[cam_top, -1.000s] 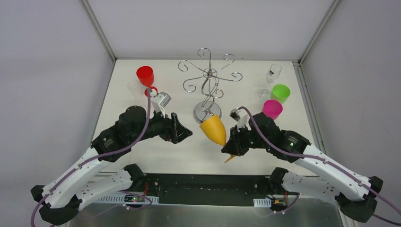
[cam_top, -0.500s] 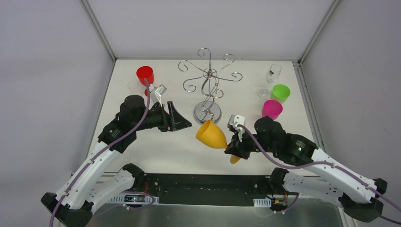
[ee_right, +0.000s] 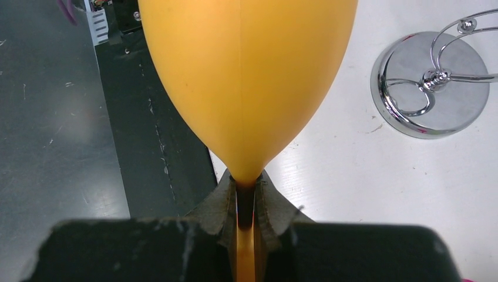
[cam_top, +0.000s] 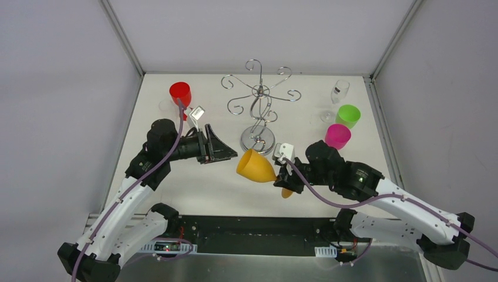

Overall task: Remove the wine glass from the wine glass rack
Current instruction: Place the wine glass at the center of the board.

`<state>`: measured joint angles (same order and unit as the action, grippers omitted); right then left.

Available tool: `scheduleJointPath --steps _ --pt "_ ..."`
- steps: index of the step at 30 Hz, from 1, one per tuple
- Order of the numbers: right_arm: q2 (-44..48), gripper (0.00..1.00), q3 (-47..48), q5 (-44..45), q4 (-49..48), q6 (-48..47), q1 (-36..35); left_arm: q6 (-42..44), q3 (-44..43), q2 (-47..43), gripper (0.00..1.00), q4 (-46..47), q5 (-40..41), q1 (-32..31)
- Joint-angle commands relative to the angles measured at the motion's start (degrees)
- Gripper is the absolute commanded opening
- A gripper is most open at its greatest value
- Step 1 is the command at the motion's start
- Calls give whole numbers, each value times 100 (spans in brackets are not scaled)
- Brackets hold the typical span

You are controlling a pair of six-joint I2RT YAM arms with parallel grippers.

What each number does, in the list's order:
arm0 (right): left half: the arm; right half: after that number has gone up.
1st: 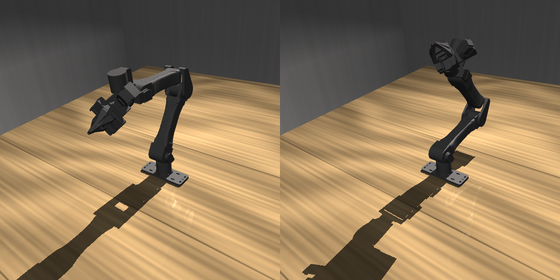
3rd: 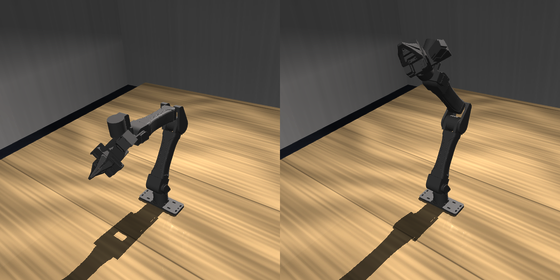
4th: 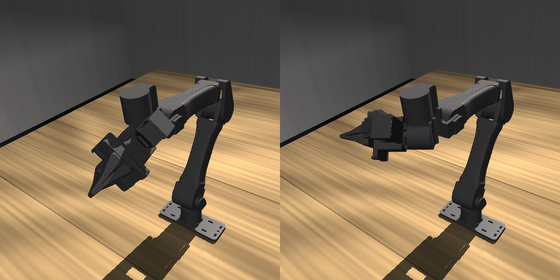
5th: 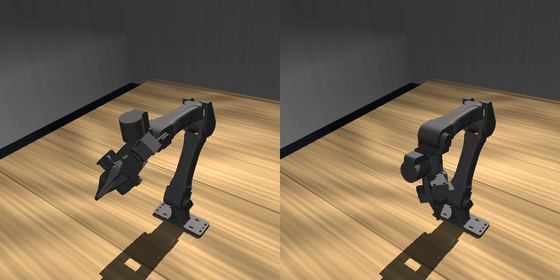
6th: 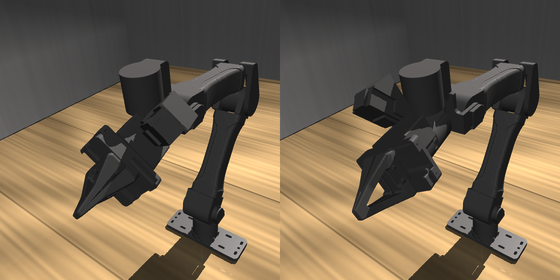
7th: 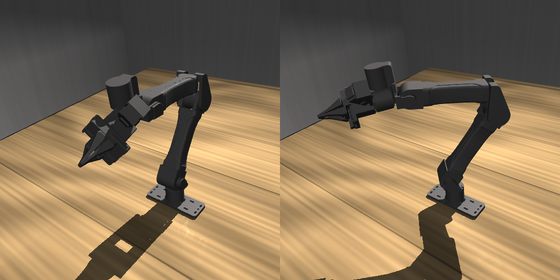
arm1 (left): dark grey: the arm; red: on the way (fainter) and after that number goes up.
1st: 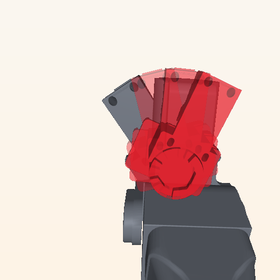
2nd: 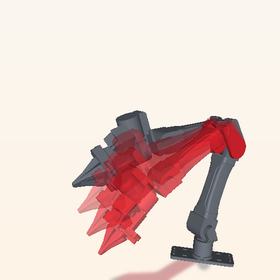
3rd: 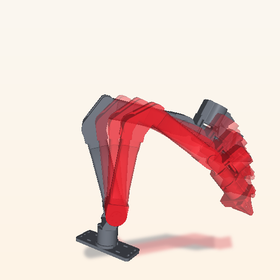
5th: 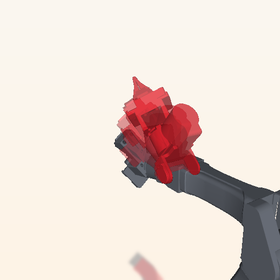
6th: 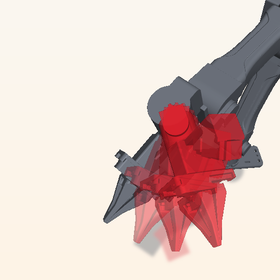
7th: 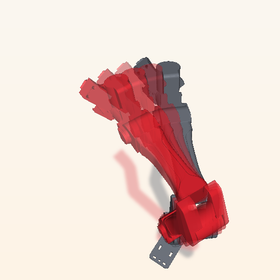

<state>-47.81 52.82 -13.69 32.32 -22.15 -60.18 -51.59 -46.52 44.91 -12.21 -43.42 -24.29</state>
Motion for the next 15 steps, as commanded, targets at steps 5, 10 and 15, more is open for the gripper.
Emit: scheduleJointPath --steps 5,10,15 --pt "-326 0 528 227 -508 -137 -175 -131 173 -167 64 404 -485 130" --pt "-478 0 703 318 -503 -204 -299 -124 229 -158 63 414 -541 185" --pt "-638 0 793 352 -541 -253 -388 -139 241 -120 62 467 -616 238"
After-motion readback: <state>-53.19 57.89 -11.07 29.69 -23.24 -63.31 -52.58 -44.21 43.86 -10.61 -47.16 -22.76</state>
